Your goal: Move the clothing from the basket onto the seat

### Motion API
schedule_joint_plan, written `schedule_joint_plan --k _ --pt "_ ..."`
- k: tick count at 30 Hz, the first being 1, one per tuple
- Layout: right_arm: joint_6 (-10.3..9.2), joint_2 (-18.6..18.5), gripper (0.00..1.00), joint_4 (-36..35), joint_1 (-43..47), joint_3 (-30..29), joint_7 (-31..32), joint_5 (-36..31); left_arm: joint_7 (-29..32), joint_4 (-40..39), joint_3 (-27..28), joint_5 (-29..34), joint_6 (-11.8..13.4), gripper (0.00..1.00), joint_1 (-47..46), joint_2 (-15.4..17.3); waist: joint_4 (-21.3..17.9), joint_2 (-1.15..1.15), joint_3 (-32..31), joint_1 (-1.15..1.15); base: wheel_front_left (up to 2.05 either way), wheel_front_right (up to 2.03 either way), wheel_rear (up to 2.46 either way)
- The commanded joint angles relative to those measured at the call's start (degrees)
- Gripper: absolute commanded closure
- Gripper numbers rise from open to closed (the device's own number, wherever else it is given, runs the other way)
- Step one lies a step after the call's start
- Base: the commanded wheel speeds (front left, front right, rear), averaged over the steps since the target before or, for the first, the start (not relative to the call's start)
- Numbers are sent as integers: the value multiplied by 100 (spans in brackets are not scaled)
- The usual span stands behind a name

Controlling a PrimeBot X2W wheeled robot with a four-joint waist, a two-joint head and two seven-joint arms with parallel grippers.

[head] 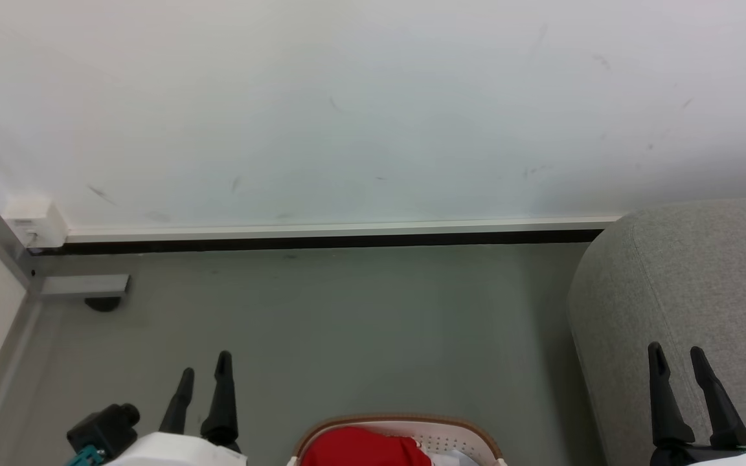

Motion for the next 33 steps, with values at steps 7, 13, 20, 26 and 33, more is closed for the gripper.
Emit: schedule_joint_plan --k 7,13,20,26,33 --pt "-7 51 0 -18 33 -160 -55 -676 -144 5 -56 645 26 0 13 48 13 0 -1 0 0 0 0" --pt "-7 114 0 -29 57 -225 -80 -1014 -237 -1 -87 1015 46 0 26 46 8 0 3 0 0 0 0" --pt "-8 168 0 44 90 -268 -102 -1301 -330 -5 -98 1385 63 0 37 42 7 0 0 0 0 0 0" --pt "-9 227 0 117 100 -307 -130 -1555 -399 25 -105 1702 64 0 70 42 6 0 -1 0 0 0 0" --pt "-9 290 0 186 79 -358 -142 -1757 -497 85 -128 2059 45 0 83 42 17 0 -3 0 0 0 0"
